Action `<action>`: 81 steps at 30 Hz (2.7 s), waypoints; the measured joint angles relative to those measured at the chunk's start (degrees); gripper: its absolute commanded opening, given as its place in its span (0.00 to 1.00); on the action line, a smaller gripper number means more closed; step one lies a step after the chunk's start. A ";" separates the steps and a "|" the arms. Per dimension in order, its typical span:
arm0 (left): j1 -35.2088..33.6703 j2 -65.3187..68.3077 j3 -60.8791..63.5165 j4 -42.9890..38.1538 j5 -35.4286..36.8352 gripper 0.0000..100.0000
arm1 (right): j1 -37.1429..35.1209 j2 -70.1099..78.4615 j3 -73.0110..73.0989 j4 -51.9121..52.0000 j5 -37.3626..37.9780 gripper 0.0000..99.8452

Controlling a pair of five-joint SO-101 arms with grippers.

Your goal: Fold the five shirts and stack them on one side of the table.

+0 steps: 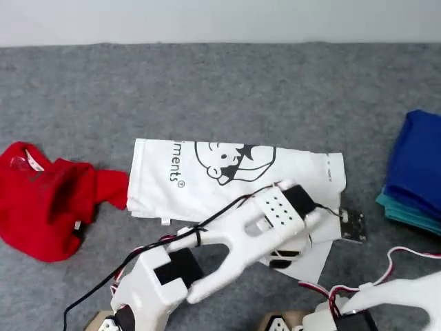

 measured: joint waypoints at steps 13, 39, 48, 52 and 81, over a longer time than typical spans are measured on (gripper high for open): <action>0.09 9.67 -4.40 -4.75 1.58 0.18 | 4.84 -2.99 0.00 0.00 0.00 0.01; -5.19 20.92 -40.88 11.08 2.64 0.01 | 7.03 -10.55 2.20 0.00 5.27 0.01; -11.60 20.92 -40.88 10.55 2.37 0.15 | 7.03 -10.64 2.20 0.00 5.27 0.01; -13.54 21.36 -40.88 8.62 2.29 0.18 | 7.03 -10.64 2.20 0.00 5.27 0.01; -24.44 26.46 -52.75 11.16 4.22 0.15 | 7.03 -10.64 2.20 0.00 5.36 0.01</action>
